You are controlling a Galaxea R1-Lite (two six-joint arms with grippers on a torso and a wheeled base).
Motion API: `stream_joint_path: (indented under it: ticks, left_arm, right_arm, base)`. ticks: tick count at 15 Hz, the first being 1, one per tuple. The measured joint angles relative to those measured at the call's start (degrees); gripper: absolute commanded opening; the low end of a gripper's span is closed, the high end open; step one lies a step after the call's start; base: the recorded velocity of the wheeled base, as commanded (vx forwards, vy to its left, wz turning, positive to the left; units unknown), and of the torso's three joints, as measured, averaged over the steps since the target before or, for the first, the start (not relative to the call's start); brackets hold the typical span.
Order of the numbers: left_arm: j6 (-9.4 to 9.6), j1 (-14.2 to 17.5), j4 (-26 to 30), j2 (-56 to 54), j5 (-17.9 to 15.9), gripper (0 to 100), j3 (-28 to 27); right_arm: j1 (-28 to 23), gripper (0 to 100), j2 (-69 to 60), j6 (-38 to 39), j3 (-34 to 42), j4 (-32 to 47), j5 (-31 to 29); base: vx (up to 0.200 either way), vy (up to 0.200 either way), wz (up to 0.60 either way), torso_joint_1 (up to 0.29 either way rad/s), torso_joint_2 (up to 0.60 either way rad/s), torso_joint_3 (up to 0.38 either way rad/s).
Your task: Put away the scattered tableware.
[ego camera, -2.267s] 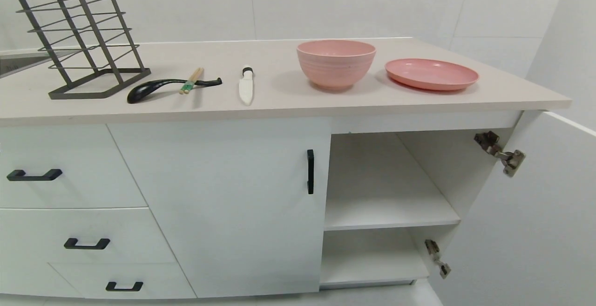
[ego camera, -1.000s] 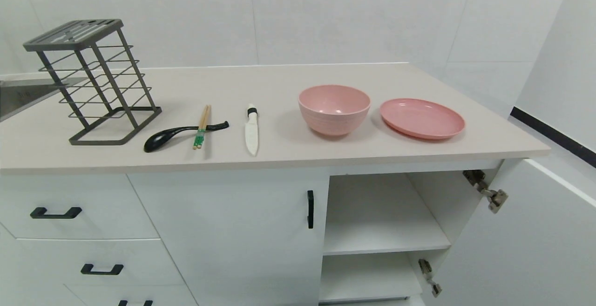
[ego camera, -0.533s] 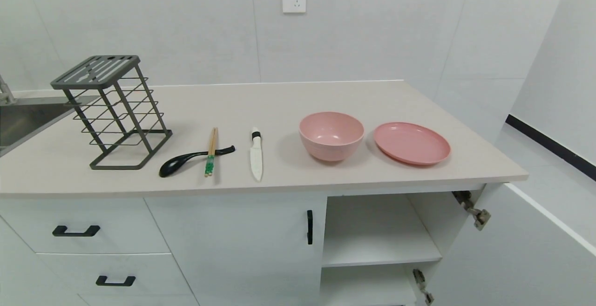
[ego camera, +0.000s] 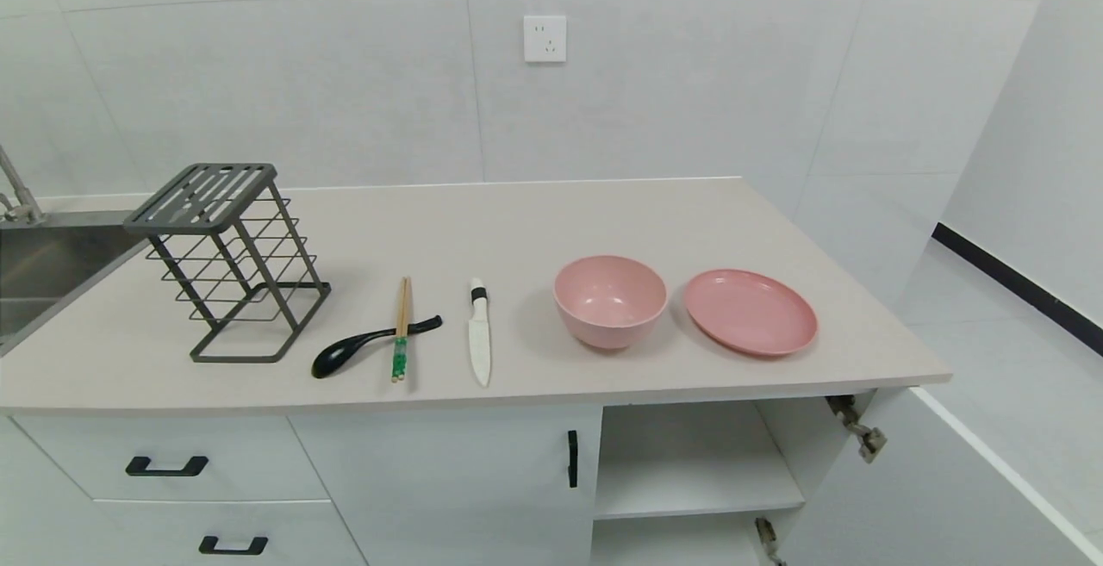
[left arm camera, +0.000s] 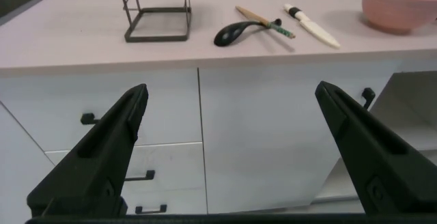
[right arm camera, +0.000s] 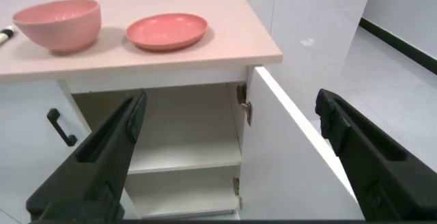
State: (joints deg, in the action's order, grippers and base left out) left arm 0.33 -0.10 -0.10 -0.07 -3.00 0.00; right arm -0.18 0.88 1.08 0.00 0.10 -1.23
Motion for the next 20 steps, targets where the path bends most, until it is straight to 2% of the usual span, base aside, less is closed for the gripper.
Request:
stream_joint_path:
  ticks: [8, 12, 16, 20]
  left_arm:
    - [0.0, 0.0, 0.0, 0.0, 0.0, 100, 0.0]
    - [0.1, 0.0, 0.05, 0.0, 0.02, 100, 0.0]
    - [0.11, 0.0, 0.05, 0.0, 0.44, 100, 0.0]
    - [0.13, 0.0, 0.1, 0.0, 0.44, 100, 0.0]
  right_arm:
    - [0.0, 100, 0.0, -0.44, -0.05, 0.06, 0.01]
    - [0.02, 100, 0.0, -0.4, -0.05, 0.11, 0.11]
    - [0.0, 100, 0.0, -0.38, -0.07, 0.09, 0.11]
    - [0.02, 100, 0.0, -0.38, -0.07, 0.09, 0.11]
  base:
    - [0.0, 0.0, 0.0, 0.294, -0.56, -0.276]
    - [0.0, 0.0, -0.45, 0.033, -0.06, -0.033]
    - [0.0, 0.0, 0.0, 0.0, 0.0, 0.0]
    - [0.15, 0.0, 0.0, 0.001, 0.0, 0.001]
